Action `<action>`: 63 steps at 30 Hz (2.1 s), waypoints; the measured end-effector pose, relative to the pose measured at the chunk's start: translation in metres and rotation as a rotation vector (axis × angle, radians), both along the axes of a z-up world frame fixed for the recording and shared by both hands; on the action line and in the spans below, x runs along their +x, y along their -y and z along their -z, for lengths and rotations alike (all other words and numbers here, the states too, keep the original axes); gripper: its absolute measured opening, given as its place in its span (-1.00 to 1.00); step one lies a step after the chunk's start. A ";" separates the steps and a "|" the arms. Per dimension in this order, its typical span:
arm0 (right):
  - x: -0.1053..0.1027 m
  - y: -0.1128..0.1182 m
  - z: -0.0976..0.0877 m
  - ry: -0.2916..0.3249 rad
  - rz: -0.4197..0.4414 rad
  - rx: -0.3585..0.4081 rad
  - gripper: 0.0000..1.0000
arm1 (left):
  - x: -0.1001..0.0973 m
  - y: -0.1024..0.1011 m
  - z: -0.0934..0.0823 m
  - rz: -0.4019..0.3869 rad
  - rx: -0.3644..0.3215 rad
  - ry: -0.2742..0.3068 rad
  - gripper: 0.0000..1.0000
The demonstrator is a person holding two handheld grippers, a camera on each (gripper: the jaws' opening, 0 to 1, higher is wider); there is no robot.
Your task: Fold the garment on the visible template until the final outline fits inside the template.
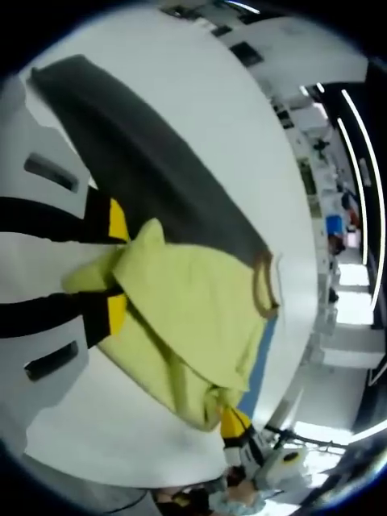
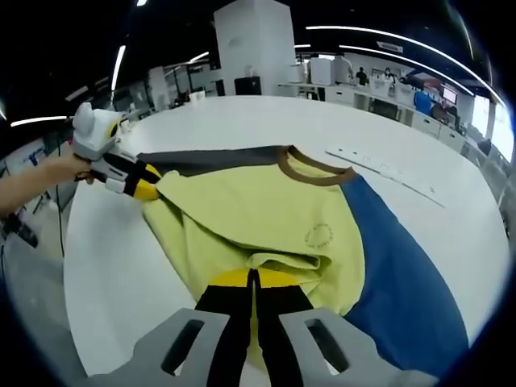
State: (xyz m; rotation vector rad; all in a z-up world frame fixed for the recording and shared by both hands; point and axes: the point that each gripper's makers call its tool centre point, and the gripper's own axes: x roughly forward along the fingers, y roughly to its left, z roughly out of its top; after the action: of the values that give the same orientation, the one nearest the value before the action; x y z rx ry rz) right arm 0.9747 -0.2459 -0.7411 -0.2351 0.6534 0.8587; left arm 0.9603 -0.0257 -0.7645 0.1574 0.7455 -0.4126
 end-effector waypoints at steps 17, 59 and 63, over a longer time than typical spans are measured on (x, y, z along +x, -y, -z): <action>0.003 -0.001 -0.002 0.000 0.007 0.012 -0.97 | 0.021 -0.008 -0.019 -0.030 0.026 0.050 -0.75; 0.001 0.013 -0.011 -0.002 0.033 0.014 -0.97 | 0.018 -0.023 -0.029 -0.020 0.007 0.059 -1.00; -0.003 0.020 -0.013 0.003 0.034 0.004 -0.98 | 0.015 -0.023 -0.029 -0.013 0.009 0.055 -1.00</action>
State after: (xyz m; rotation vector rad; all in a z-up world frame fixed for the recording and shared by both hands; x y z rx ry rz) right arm 0.9722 -0.2655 -0.7283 -0.2211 0.6516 0.8267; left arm 0.9749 -0.0029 -0.7354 0.1721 0.6939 -0.3910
